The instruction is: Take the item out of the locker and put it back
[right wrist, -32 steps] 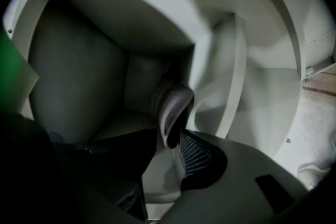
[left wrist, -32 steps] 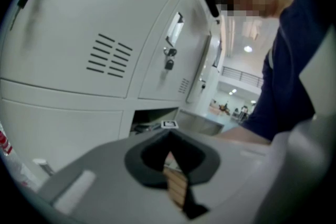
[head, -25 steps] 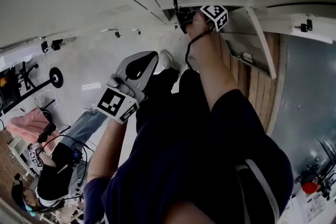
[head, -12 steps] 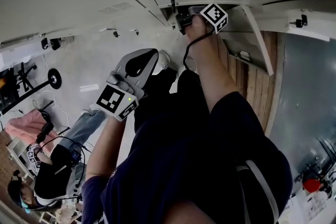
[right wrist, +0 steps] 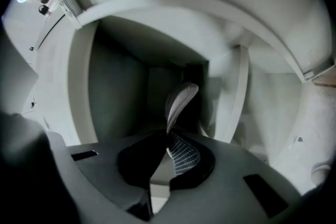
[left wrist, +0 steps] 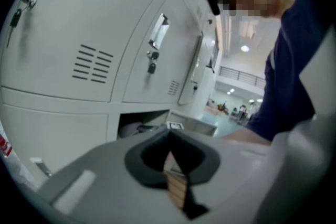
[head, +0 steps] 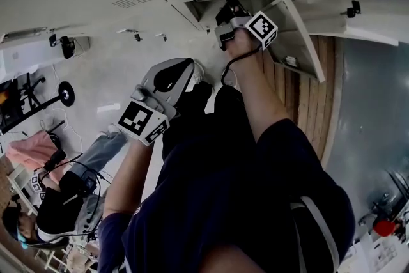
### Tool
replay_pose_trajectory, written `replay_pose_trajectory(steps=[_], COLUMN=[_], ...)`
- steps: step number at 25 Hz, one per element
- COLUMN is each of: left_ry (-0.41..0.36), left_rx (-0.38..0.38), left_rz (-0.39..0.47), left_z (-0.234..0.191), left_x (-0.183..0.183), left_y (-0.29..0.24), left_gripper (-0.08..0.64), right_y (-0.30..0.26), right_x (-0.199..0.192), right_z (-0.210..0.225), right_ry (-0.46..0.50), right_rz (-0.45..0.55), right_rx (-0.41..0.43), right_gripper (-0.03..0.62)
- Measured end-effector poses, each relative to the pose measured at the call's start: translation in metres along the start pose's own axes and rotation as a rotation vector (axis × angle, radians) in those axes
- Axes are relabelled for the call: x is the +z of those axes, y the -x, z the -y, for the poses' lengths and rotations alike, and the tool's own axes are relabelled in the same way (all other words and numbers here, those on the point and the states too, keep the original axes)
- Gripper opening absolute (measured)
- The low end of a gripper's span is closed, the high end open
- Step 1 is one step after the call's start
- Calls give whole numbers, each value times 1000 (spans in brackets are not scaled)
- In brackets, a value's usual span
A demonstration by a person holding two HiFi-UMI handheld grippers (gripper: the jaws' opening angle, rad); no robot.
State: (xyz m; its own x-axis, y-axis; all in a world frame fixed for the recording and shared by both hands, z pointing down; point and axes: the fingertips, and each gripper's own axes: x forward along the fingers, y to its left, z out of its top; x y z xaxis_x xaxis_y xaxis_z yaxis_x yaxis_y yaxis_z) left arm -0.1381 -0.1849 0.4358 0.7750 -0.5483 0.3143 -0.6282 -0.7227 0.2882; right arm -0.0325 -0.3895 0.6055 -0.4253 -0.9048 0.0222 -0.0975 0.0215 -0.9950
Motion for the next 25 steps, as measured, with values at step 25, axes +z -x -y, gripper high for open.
replay_pose_trajectory(steps=[25], left_ry=[-8], left_rx=[24], left_rz=[40], left_z=[91], left_x=[15], left_y=[-29], left_gripper=[3], right_y=[121], right_x=[7], right_z=[-45], right_ry=[-25], right_rz=[-124], right_rx=[49], right_gripper=[20])
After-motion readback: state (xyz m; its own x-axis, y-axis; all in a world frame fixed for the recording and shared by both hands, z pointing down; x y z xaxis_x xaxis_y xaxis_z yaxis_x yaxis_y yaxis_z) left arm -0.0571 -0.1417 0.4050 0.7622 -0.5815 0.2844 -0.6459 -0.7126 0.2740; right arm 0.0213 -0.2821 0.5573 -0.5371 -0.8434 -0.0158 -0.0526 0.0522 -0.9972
